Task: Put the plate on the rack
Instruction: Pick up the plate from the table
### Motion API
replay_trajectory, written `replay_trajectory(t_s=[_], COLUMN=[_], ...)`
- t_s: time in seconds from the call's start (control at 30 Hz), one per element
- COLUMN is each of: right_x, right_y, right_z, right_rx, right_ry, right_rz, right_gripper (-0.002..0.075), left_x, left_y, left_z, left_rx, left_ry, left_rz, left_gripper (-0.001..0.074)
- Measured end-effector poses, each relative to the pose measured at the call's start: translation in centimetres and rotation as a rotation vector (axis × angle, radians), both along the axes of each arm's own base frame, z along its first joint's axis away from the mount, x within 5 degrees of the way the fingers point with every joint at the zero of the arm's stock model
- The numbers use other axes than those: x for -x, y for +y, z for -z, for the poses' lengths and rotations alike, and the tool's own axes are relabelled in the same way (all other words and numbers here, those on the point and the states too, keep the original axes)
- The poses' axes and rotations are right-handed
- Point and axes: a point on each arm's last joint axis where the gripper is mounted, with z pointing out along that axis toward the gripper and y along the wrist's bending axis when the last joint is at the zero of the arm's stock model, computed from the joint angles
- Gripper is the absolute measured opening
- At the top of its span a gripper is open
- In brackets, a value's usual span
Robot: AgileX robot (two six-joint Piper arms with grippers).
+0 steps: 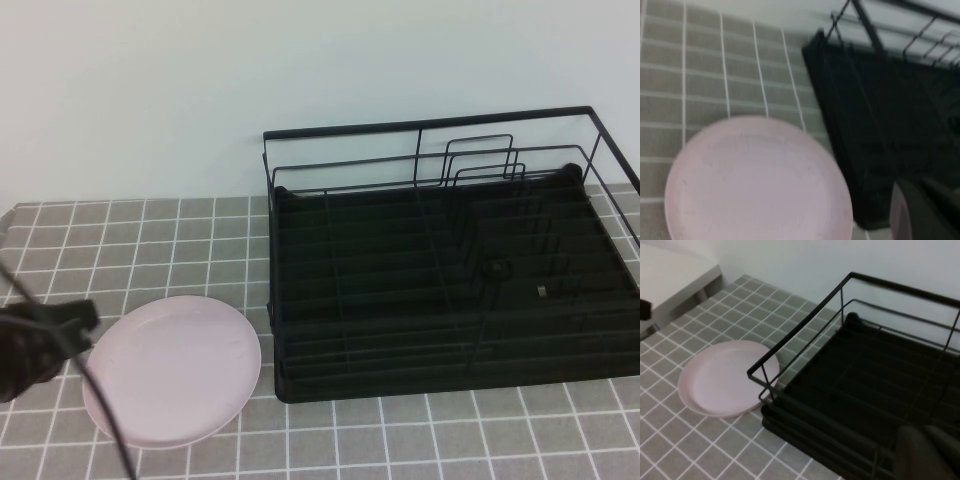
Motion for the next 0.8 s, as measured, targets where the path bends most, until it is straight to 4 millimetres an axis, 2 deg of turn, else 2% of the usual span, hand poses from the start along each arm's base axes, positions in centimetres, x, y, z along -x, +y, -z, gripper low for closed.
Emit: replay_trajectory(t_s=[0.13, 0.23, 0.37, 0.5, 0.57, 0.73, 0.8], right_x=[-0.2, 0.0, 0.0, 0.0, 0.0, -0.4, -0.4], right_y=[0.2, 0.3, 0.4, 0.4, 0.4, 0.6, 0.6], right_z=[0.4, 0.5, 0.5, 0.5, 0.5, 0.6, 0.6], right_rx=[0.006, 0.009, 0.008, 0.006, -0.006, -0.036, -0.040], right_ry=[0.036, 0.053, 0.056, 0.055, 0.055, 0.078, 0.078], right_rz=[-0.025, -0.043, -0.047, -0.046, -0.046, -0.048, -0.049], right_gripper=[-0.0004, -0.0004, -0.0003, -0.0004, -0.0004, -0.0003, -0.0004], left_x=[-2.8, -5.0, -7.1, -8.8, -9.2, -10.6, -11.1], left_y=[0.5, 2.5, 5.3, 7.0, 7.2, 7.6, 7.8], left_z=[1.4, 2.4, 2.9, 4.0, 4.4, 5.9, 6.6], left_rx=[0.013, 0.084, 0.160, 0.126, 0.090, 0.049, 0.062], left_ry=[0.132, 0.238, 0.315, 0.389, 0.436, 0.509, 0.531], left_rz=[0.052, 0.045, 0.054, 0.078, 0.089, 0.063, 0.046], left_gripper=[-0.0002, -0.0002, -0.0002, 0.0007, 0.0046, 0.0242, 0.0272])
